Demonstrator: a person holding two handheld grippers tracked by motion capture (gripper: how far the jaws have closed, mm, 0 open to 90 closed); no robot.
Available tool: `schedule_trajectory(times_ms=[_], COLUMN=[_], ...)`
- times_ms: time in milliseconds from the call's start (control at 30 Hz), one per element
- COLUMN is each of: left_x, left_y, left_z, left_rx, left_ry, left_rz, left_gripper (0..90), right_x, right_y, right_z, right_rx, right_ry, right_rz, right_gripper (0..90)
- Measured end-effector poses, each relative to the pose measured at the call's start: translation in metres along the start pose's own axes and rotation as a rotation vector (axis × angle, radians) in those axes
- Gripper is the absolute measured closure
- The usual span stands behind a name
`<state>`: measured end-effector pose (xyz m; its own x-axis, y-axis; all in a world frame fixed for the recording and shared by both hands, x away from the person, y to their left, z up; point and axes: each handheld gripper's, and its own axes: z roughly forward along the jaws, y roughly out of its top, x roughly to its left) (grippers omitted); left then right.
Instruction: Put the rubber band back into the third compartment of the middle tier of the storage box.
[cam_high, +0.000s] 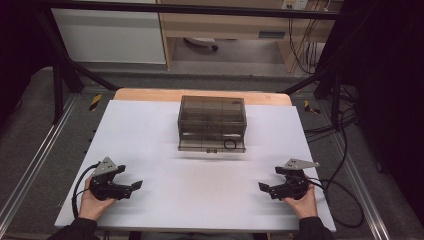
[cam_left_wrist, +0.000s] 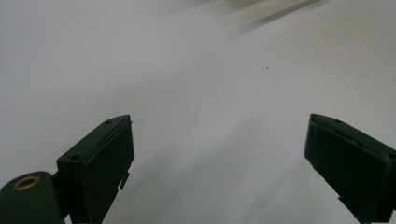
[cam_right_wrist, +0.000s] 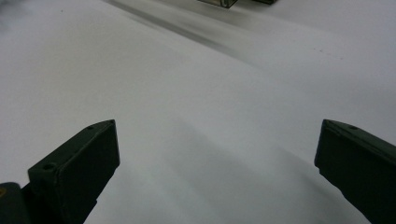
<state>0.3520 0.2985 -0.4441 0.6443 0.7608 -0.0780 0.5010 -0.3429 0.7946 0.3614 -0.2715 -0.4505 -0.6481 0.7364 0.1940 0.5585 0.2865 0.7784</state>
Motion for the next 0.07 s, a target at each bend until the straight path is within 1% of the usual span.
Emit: schedule_trajectory(times_ms=[67], left_x=[0.0001], left_y=[0.0000], left_z=[-0.0001], left_rx=[-0.001], left_ry=[0.000], left_rz=[-0.001], left_gripper=[8.0], right_x=[0.0002], right_y=[-0.0002], right_z=[0.0004], right_rx=[0.002], right_ry=[0.000], right_rz=[0.001], right_gripper=[0.6])
